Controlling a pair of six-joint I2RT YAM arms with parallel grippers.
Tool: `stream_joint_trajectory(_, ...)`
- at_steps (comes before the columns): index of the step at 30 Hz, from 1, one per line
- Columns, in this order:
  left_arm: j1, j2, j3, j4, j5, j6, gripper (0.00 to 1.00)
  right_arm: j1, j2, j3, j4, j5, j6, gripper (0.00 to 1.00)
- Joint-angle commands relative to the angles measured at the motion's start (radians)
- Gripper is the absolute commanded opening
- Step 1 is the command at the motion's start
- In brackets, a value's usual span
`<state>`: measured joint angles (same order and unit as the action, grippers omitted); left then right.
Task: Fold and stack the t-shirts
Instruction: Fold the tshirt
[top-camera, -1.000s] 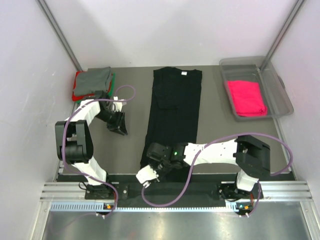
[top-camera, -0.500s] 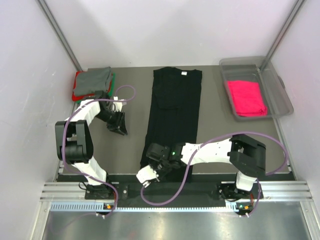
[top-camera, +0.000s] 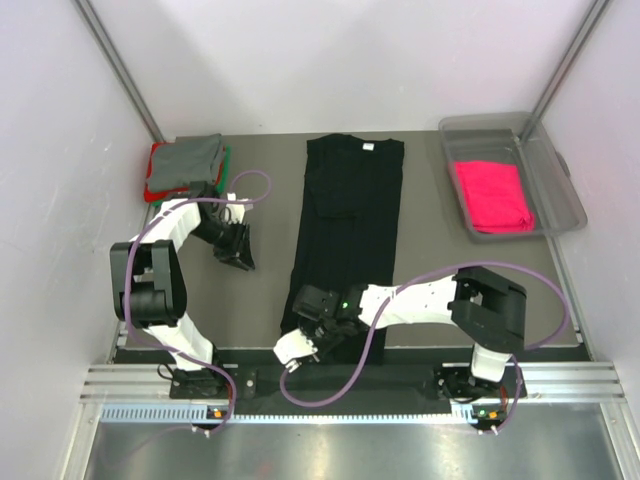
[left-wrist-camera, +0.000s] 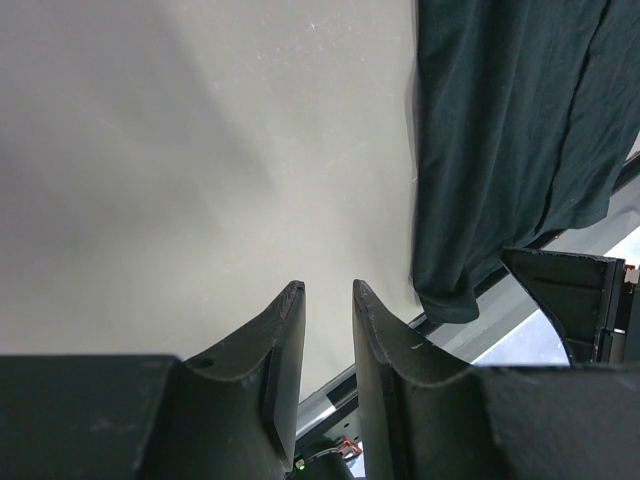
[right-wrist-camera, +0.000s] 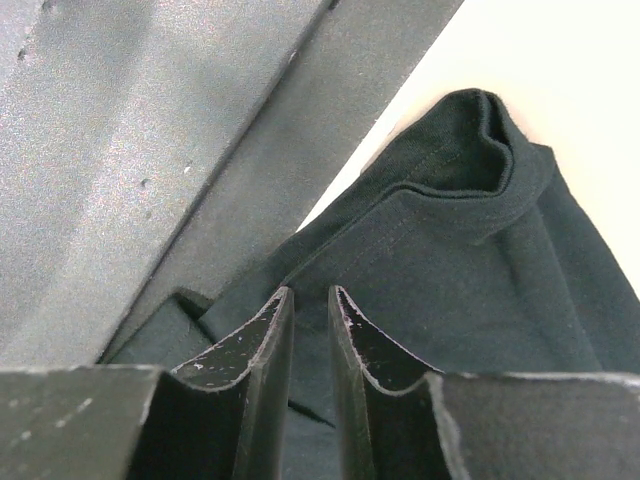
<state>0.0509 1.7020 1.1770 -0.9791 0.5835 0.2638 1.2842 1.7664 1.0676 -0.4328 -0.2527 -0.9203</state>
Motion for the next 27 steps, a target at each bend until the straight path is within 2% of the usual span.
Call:
stream_joint_trajectory(1, 0.004, -0.025, 0.000, 0.002, 0.021, 0.020, 0.31, -0.009, 0.022, 0.031, 0.000, -0.029, 0.006, 0.22)
stream_joint_trajectory(4, 0.006, -0.025, 0.000, -0.001, 0.019, 0.022, 0.31, -0.011, 0.031, 0.037, -0.006, -0.034, 0.009, 0.19)
stream_joint_trajectory(10, 0.006, -0.031, -0.004, -0.001, 0.018, 0.022, 0.31, -0.014, 0.041, 0.068, -0.029, -0.040, 0.018, 0.00)
stream_joint_trajectory(21, 0.004, -0.028, 0.009, -0.001, 0.006, 0.018, 0.31, -0.011, -0.074, 0.101, -0.106, -0.075, 0.034, 0.00)
stream_joint_trajectory(27, 0.004, -0.027, 0.013, -0.001, -0.001, 0.017, 0.31, -0.006, -0.079, 0.077, -0.098, -0.097, 0.041, 0.00)
